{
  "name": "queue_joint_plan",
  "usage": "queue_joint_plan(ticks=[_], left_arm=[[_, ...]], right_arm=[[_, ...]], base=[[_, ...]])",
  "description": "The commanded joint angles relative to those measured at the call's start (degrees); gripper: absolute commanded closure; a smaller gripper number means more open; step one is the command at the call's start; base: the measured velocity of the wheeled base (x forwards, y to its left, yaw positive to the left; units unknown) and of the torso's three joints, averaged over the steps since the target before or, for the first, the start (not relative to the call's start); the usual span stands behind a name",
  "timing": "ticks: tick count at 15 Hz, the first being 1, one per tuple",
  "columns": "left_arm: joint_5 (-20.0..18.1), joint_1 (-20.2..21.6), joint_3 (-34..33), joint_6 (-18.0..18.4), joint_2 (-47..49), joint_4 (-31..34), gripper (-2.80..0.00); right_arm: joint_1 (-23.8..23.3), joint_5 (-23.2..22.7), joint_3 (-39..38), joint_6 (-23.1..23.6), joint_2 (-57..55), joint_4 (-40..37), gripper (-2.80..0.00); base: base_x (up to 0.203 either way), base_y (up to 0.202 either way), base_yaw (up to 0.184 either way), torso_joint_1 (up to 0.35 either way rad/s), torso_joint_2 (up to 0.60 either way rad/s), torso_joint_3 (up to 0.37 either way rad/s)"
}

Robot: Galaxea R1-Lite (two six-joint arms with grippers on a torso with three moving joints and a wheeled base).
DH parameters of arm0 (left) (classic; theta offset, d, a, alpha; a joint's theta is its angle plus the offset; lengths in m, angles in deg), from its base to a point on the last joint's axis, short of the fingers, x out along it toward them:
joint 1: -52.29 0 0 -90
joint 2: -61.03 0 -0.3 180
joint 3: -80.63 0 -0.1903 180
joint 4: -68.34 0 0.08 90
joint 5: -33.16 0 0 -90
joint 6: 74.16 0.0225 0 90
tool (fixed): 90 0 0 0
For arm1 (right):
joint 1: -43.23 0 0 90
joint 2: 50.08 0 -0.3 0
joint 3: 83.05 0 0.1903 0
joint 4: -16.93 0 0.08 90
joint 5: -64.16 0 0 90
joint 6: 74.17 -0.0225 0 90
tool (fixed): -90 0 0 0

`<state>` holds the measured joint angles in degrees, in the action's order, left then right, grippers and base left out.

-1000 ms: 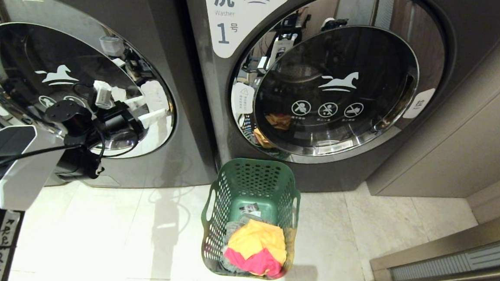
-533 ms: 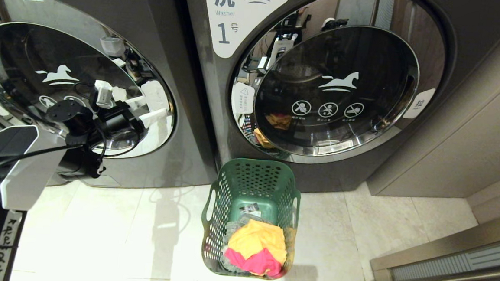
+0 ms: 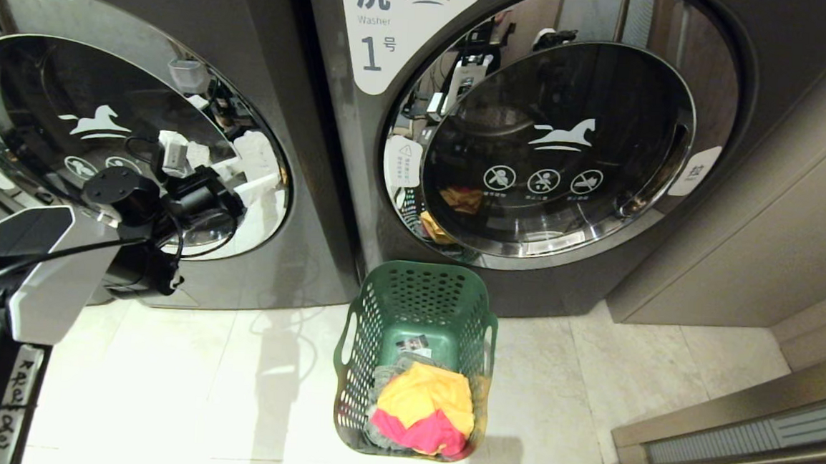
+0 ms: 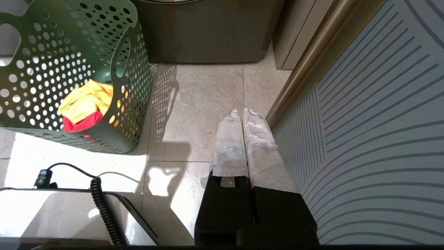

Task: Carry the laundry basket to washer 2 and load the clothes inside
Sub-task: Open the lid of the washing machine

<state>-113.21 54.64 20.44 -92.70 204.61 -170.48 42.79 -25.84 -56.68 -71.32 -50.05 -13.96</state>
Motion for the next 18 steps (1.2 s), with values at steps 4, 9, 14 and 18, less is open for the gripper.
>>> queue_joint_plan(ticks=[4, 9, 14, 18], left_arm=[[-1.2, -0.3, -0.2, -0.3, 0.3, -1.2, -2.8], [-6.4, 0.0, -0.2, -0.8, 0.9, -1.3, -2.8], [-7.1, -0.4, -0.2, -1.3, 1.3, -2.2, -2.8], [-9.0, -0.1, -0.4, -6.5, 1.4, -5.5, -2.8]], right_arm=[[0.0, 0.0, 0.0, 0.1, 0.0, 0.0, 0.0], [0.0, 0.0, 0.0, 0.1, 0.0, 0.0, 0.0], [0.0, 0.0, 0.0, 0.1, 0.0, 0.0, 0.0], [0.0, 0.0, 0.0, 0.1, 0.0, 0.0, 0.0]], base=[[0.0, 0.0, 0.0, 0.0, 0.0, 0.0], [0.0, 0.0, 0.0, 0.0, 0.0, 0.0], [0.0, 0.0, 0.0, 0.0, 0.0, 0.0], [0.0, 0.0, 0.0, 0.0, 0.0, 0.0]])
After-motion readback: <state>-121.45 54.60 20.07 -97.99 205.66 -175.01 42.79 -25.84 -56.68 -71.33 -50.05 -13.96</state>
